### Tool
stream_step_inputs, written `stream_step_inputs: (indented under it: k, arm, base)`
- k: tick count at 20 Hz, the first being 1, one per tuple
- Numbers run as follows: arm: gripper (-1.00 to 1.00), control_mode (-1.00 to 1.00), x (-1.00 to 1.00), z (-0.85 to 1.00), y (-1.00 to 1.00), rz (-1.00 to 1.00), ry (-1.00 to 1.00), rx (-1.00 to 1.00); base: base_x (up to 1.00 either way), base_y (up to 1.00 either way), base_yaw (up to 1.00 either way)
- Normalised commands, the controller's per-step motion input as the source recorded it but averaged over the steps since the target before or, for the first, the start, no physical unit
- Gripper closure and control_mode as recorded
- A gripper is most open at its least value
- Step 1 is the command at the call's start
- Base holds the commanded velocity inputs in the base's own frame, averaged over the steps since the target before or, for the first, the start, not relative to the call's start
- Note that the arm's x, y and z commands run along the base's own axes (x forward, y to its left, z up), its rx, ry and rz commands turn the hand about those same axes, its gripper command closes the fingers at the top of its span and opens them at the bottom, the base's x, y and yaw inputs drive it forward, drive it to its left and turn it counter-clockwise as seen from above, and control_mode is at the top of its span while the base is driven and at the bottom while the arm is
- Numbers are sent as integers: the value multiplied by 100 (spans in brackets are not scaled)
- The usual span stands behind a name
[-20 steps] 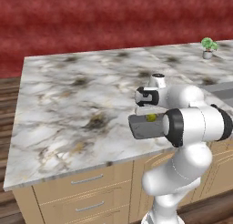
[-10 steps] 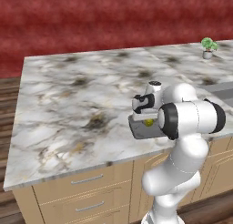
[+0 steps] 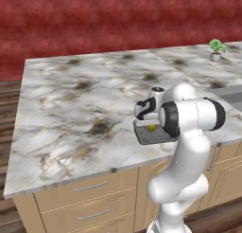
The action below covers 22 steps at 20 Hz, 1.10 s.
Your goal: Take the lemon and onion out of the freezer and place them in the tupperware container on the counter. Then put the tupperware containing the vegetables back in the freezer.
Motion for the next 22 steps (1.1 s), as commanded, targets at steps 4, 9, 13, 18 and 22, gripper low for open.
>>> stream_step_inputs:
  k: [4, 9, 13, 18, 22]
  arm:
    - [-100, -100, 13, -16, 2, 0, 0, 0]
    - [-100, -100, 4, -9, 3, 0, 0, 0]
    - [-100, -100, -7, 1, 0, 0, -1, 0]
    - [-100, -100, -5, 30, 0, 0, 0, 0]
    - [-100, -100, -25, 83, 0, 0, -1, 0]
  base:
    - [0, 0, 0]
    - [0, 0, 0]
    - [0, 0, 0]
    - [0, 0, 0]
    - [0, 0, 0]
